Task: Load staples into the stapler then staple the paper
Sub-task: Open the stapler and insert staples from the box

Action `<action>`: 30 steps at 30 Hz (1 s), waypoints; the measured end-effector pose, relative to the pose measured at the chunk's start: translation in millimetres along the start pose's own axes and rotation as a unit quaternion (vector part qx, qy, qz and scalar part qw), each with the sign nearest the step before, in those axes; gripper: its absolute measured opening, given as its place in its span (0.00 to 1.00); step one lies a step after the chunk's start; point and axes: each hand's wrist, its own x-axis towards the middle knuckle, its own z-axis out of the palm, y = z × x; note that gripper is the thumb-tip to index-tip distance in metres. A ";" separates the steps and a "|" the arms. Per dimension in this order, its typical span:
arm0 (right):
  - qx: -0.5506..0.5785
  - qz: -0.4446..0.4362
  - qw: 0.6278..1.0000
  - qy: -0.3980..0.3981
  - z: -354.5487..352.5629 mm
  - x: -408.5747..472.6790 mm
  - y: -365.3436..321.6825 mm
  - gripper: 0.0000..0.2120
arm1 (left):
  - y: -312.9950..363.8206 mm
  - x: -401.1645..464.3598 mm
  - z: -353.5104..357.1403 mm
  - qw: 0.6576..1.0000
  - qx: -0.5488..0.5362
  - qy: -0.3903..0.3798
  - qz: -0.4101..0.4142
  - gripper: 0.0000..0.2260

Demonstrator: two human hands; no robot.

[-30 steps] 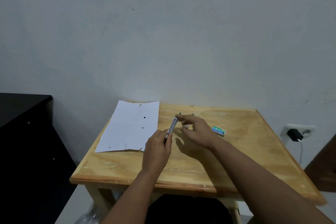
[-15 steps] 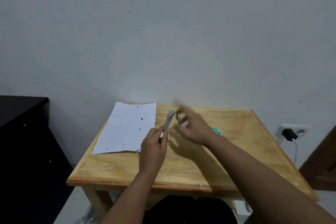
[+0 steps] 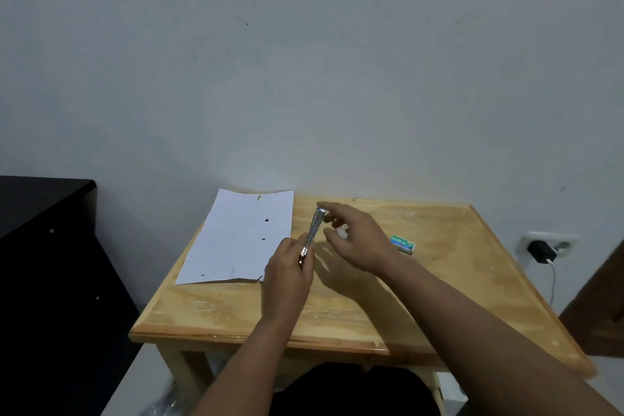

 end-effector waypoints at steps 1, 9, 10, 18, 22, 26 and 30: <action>-0.011 -0.004 0.999 0.035 0.4 1.6 -0.3 0.21 | 0.4 -0.2 0.0 1.000 0.007 0.001 -0.006 0.14; -0.106 -0.191 0.976 -0.017 2.0 -1.9 -15.4 0.08 | -2.7 0.2 1.1 1.000 0.016 -0.017 0.009 0.17; -0.128 -0.204 0.970 -0.037 2.7 -1.6 -17.5 0.08 | -4.1 -0.2 1.3 0.999 0.021 -0.024 0.011 0.17; -0.199 -0.236 0.946 -0.095 5.1 -3.7 -24.1 0.09 | -4.7 -1.6 1.2 0.999 0.035 -0.033 0.013 0.21; -0.216 -0.216 0.947 -0.097 2.4 -3.1 -23.8 0.08 | -6.8 -1.5 3.2 0.998 0.046 -0.045 0.008 0.15; -0.255 -0.212 0.936 -0.122 0.0 -2.3 -24.3 0.06 | -5.1 -1.7 3.8 0.997 0.060 -0.049 0.024 0.17; -0.310 -0.211 0.916 -0.144 -1.1 0.3 -25.7 0.10 | -3.6 -1.8 3.1 0.995 0.068 -0.055 0.045 0.21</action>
